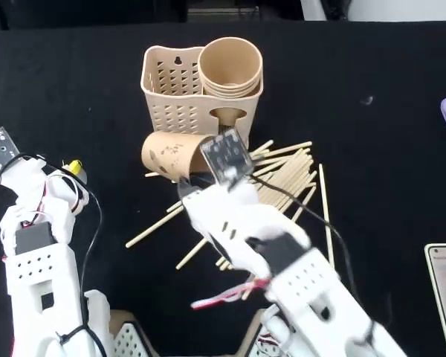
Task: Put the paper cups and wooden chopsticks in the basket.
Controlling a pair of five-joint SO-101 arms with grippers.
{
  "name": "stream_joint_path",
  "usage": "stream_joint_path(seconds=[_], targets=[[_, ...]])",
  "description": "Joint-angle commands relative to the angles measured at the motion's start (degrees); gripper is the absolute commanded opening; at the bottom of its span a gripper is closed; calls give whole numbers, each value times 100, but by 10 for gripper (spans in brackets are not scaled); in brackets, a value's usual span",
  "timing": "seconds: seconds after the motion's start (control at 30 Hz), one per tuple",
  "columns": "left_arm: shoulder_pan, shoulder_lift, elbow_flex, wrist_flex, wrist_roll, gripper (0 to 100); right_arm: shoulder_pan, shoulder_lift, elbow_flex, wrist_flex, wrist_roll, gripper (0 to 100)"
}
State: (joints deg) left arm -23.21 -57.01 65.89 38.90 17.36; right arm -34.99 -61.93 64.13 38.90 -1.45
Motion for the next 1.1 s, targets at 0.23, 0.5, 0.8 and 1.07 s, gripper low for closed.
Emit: stream_joint_path(seconds=[0.23,0.5,0.8,1.07], targets=[[48,-105,-48,-88,9,188,598,-1965,-2114,1890,2022,11],[48,-105,-48,-88,9,188,1398,-629,-3574,1705,2629,11],[40,-105,-48,-88,9,188,1820,2246,-5833,1969,2620,11],[40,-114,-57,-88,9,188,2040,4462,-8769,3578,2646,11]])
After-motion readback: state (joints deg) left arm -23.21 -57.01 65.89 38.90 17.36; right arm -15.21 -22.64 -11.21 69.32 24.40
